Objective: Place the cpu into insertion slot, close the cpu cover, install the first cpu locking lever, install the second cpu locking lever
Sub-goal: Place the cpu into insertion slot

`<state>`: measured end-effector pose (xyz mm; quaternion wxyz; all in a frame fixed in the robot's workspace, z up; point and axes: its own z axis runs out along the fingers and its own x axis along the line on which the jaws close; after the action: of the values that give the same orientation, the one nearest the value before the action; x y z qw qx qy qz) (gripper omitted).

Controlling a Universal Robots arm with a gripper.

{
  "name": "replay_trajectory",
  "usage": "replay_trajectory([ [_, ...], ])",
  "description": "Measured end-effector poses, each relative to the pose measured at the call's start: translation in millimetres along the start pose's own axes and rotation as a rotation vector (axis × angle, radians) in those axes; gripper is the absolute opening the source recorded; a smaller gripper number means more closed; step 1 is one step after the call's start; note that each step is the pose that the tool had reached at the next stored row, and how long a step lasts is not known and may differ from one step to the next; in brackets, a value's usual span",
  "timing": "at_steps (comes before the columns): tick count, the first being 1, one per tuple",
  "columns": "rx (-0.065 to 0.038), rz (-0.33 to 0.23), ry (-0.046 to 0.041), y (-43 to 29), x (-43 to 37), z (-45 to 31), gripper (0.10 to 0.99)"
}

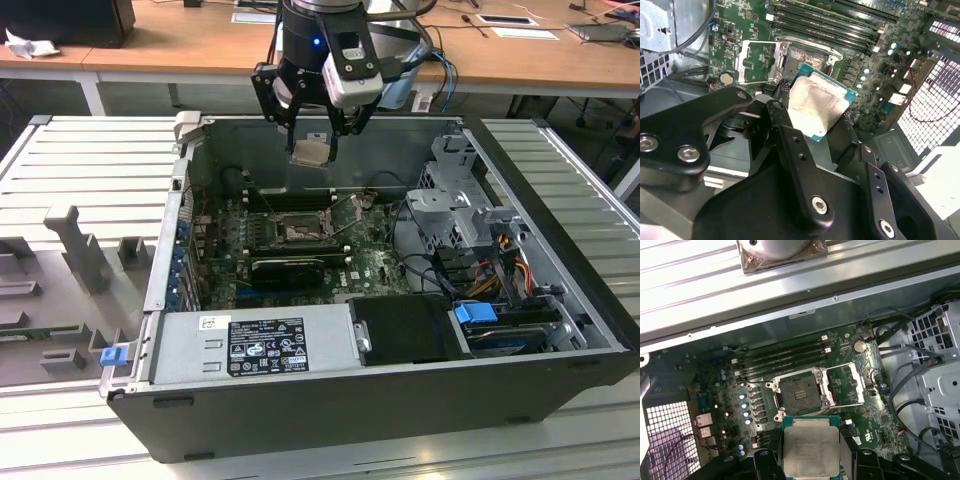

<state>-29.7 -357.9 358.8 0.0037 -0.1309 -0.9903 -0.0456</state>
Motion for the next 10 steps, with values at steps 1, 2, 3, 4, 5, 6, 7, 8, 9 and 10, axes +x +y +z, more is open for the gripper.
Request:
replay_trajectory([
  [1,0.0,0.008,-0.0007,0.0,0.0,0.1,0.541],
  [2,0.0,0.013,-0.0012,0.0,0.0,0.1,0.541],
  [3,0.0,0.019,-0.0017,0.0,0.0,0.1,0.541],
  [4,0.0,0.024,-0.0022,0.0,0.0,0.1,0.541],
  [5,-0.001,0.034,-0.003,0.0,0.0,0.1,0.541],
  [6,-0.001,0.041,-0.0037,0.0,0.0,0.2,0.541],
  [7,-0.001,0.047,-0.0043,0.0,0.0,0.2,0.541],
  [8,-0.001,0.052,-0.0047,0.0,0.0,0.2,0.541],
  [9,-0.001,0.056,-0.005,0.0,0.0,0.2,0.541],
  [10,-0.001,0.062,-0.0056,0.0,0.0,0.2,0.541],
])
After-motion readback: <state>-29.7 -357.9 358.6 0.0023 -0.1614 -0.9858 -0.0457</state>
